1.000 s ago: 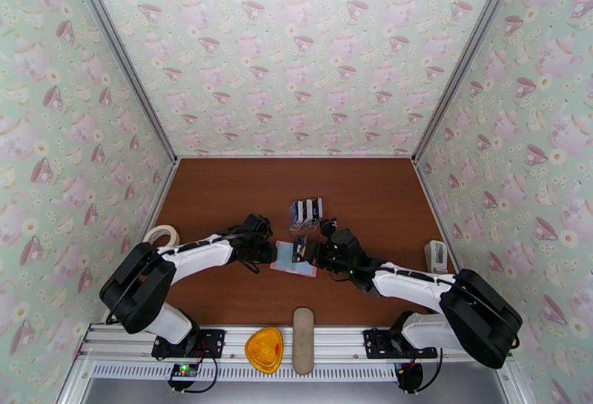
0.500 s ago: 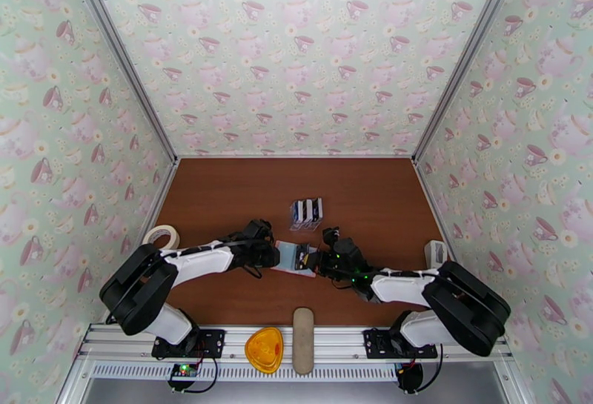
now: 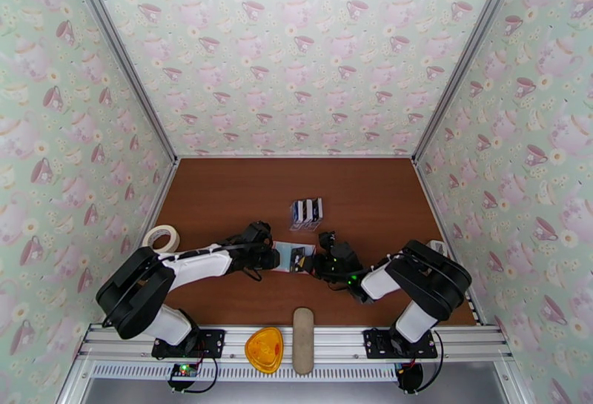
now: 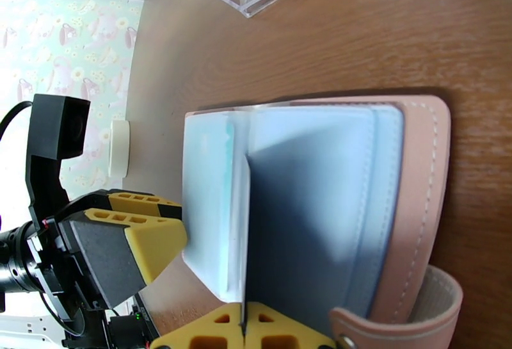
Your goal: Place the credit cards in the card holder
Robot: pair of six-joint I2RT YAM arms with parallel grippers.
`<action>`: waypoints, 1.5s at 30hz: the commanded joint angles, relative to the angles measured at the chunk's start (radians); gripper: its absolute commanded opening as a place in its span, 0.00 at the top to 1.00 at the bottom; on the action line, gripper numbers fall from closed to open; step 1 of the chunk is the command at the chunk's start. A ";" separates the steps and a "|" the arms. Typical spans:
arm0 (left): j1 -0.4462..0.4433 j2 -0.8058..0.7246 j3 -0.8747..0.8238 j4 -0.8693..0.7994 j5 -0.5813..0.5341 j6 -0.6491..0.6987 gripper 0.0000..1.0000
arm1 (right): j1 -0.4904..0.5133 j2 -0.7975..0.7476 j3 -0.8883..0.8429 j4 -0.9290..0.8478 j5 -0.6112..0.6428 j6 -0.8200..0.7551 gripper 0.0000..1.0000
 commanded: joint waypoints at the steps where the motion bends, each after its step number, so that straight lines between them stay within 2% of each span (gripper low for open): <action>1: -0.008 0.005 -0.025 -0.066 -0.010 -0.011 0.63 | 0.005 0.048 -0.011 0.072 -0.036 0.022 1.00; 6: -0.008 0.020 -0.009 -0.109 -0.038 -0.007 0.66 | -0.007 0.071 -0.028 0.142 -0.059 0.037 1.00; 22: -0.010 0.074 0.004 -0.147 -0.068 0.002 0.70 | -0.061 0.073 -0.003 0.078 -0.107 -0.017 1.00; 32: -0.010 0.086 0.007 -0.145 -0.067 0.001 0.70 | -0.072 0.174 0.032 0.173 -0.171 0.001 1.00; 45: -0.010 0.095 0.011 -0.145 -0.065 0.002 0.71 | -0.072 0.244 0.038 0.231 -0.157 0.009 1.00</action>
